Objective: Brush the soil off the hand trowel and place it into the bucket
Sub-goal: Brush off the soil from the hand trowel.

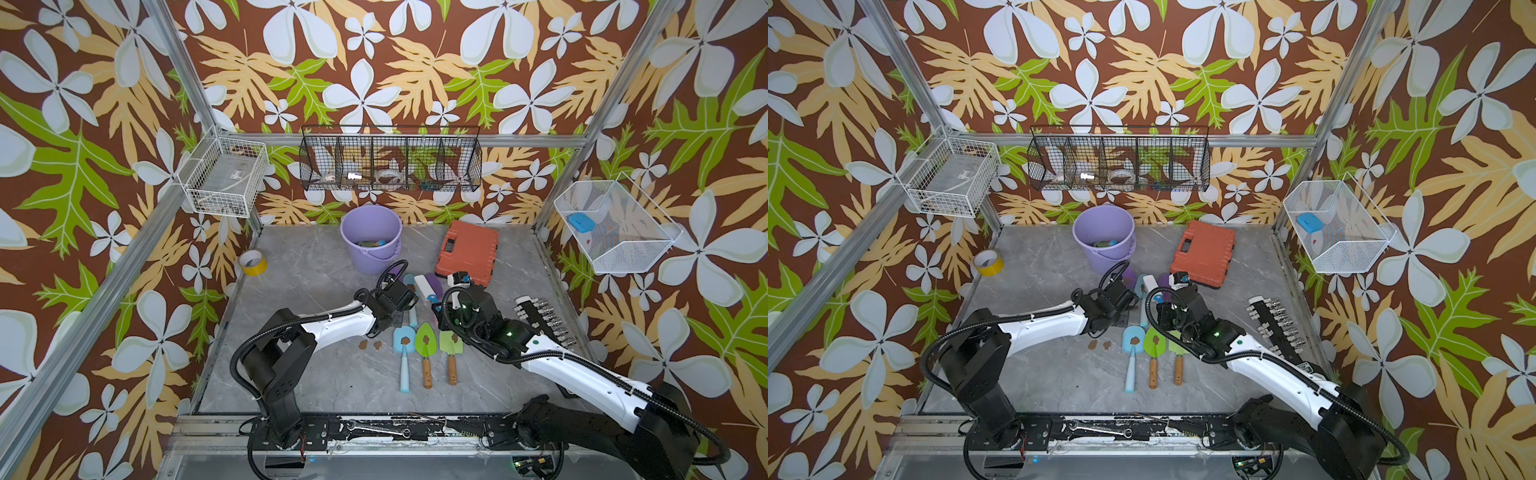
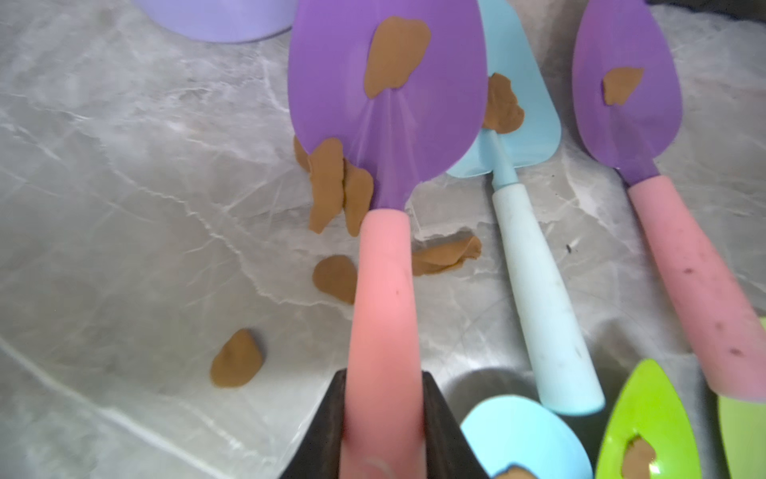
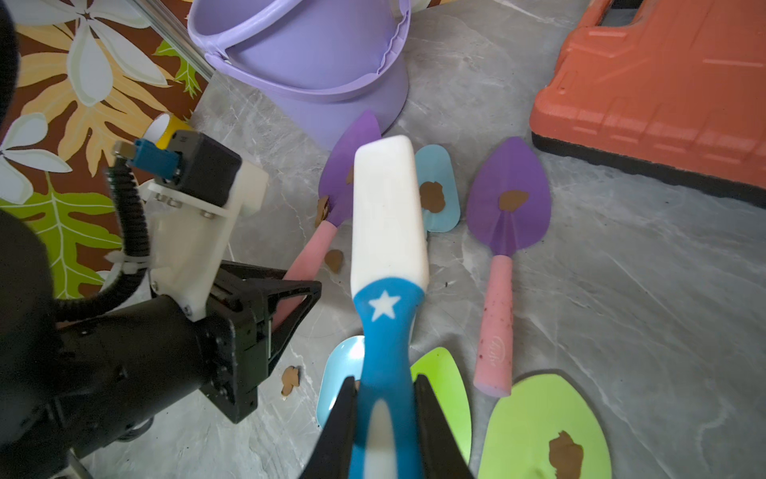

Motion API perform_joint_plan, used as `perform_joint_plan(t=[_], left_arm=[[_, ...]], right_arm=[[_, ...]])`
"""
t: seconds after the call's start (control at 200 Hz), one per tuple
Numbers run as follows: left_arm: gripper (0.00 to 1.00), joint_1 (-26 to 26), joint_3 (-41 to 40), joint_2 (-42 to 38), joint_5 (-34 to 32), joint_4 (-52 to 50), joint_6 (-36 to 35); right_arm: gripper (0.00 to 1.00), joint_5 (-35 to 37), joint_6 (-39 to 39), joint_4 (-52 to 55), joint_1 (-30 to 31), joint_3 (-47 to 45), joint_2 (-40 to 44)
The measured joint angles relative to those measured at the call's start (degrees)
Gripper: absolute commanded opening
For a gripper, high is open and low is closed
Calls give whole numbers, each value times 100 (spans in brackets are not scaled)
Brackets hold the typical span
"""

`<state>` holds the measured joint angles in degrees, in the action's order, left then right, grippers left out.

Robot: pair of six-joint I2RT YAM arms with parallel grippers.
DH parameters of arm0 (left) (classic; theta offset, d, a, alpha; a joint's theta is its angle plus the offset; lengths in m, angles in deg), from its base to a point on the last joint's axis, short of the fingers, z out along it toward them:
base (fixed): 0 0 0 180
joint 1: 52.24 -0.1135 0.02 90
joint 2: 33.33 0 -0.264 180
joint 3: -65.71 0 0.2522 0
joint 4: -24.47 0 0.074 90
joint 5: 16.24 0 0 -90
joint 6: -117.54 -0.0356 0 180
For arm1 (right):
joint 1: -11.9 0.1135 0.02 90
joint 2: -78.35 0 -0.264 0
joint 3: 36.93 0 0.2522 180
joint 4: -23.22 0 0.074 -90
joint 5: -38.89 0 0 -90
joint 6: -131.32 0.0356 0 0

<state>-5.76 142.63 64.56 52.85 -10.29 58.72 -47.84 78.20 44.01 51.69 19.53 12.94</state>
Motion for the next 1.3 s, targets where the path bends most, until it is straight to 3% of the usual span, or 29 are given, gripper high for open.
perform_joint_plan(t=[0.465, 0.691, 0.851, 0.981, 1.106, 1.221, 1.301], left_arm=[[0, -7, -1217, -1947, 564, -710, 20], [0, -9, -1755, -2721, 793, -883, 52], [0, -9, -1814, -2983, 800, -1075, 153], [0, -9, -1766, -3064, 682, -1412, 197], [0, 9, -1777, -3169, 555, -1716, 328], [0, 20, -1722, -3248, 446, -2017, 505], [0, 20, -1687, -3331, 415, -2116, 627]], right_arm=[[0, -249, -129, -31, 96, 225, 4], [0, -1093, -551, -297, 1150, 623, -702], [0, -990, -721, 103, 1641, 1475, -1652], [0, -79, -739, 887, 1626, 2258, -2339], [0, 422, -863, 1220, 1611, 2601, -2424], [0, 376, -1008, 1189, 1615, 2721, -2391], [0, -33, -1130, 1075, 1705, 2643, -2334]])
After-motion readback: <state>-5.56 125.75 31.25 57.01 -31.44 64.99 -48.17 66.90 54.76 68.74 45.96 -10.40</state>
